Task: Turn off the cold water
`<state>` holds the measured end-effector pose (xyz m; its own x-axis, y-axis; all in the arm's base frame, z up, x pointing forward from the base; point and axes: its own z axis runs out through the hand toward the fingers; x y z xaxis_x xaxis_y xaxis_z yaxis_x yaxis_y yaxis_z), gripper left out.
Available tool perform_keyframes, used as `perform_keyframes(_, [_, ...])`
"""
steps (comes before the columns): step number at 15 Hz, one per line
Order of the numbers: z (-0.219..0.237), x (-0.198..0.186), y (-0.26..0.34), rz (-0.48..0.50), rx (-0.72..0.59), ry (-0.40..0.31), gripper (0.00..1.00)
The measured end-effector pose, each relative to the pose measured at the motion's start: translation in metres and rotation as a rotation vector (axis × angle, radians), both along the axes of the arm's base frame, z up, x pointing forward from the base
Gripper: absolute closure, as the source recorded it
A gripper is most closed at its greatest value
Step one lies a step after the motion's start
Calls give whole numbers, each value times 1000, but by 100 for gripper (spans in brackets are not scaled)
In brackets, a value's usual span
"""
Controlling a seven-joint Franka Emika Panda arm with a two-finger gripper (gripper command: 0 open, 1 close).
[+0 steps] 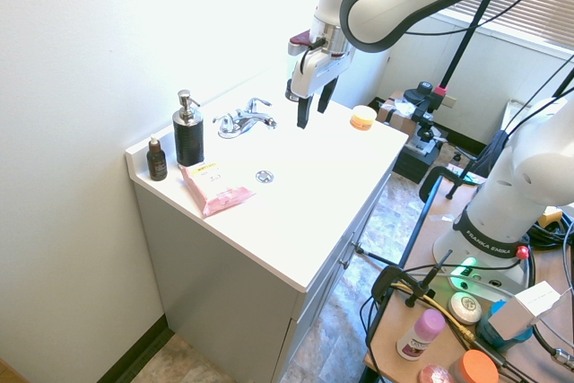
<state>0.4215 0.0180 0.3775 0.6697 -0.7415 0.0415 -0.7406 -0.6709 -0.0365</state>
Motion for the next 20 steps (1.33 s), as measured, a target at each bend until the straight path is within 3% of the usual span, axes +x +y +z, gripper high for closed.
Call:
perform_keyframes(5, [1,14,-10,-44,2,-32,0])
perform_keyframes(11, [-13,102,-56,-191,-30,-56,0])
perform_keyframes(15, [-47,144,-67,-233,-65,-50,0])
perform_keyframes(20, [-77,156,-94,-274,-132,-63,0])
